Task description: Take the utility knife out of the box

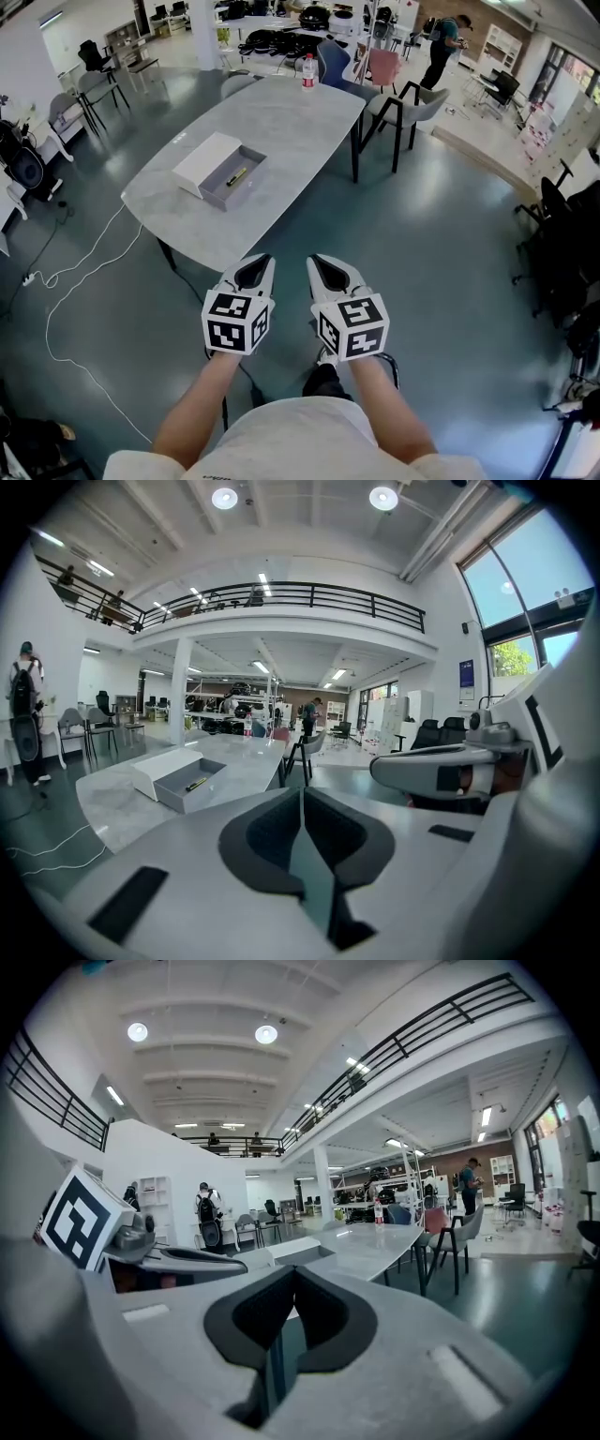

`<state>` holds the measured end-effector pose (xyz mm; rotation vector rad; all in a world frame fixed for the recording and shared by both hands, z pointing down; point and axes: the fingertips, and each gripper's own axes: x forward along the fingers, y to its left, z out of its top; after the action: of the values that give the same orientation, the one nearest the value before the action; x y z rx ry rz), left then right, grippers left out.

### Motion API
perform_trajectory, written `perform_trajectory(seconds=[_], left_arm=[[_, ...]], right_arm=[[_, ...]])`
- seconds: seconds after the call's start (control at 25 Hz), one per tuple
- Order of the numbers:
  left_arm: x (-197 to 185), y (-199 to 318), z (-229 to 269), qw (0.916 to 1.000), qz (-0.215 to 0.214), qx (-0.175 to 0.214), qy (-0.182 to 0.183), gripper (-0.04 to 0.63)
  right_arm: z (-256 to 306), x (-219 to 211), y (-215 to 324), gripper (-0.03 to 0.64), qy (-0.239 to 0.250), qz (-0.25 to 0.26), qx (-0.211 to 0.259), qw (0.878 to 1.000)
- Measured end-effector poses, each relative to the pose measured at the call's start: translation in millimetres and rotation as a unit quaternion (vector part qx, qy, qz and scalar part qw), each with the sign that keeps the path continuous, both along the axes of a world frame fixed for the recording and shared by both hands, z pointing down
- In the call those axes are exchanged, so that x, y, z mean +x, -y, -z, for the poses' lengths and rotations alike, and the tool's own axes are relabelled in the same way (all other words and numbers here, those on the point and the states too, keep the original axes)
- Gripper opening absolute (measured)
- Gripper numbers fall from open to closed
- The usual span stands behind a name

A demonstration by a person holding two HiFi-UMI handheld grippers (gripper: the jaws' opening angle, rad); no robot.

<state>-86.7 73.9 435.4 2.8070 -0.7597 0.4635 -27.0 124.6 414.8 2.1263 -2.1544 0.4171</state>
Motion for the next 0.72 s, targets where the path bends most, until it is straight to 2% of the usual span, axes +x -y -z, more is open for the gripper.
perform_trajectory(seconds=[0.4, 0.72], left_arm=[[102.4, 46.1, 2.4, 0.9993, 0.037, -0.003, 0.012, 0.021], [146.4, 80.5, 0.3, 0.9971, 0.074, -0.007, 0.019, 0.021]], right_arm=[[3.3, 106.1, 51.7, 0.005, 0.01, 0.038, -0.003, 0.999], [2.6, 155.8, 88.1, 0.005, 0.017, 0.07, -0.004, 0.997]])
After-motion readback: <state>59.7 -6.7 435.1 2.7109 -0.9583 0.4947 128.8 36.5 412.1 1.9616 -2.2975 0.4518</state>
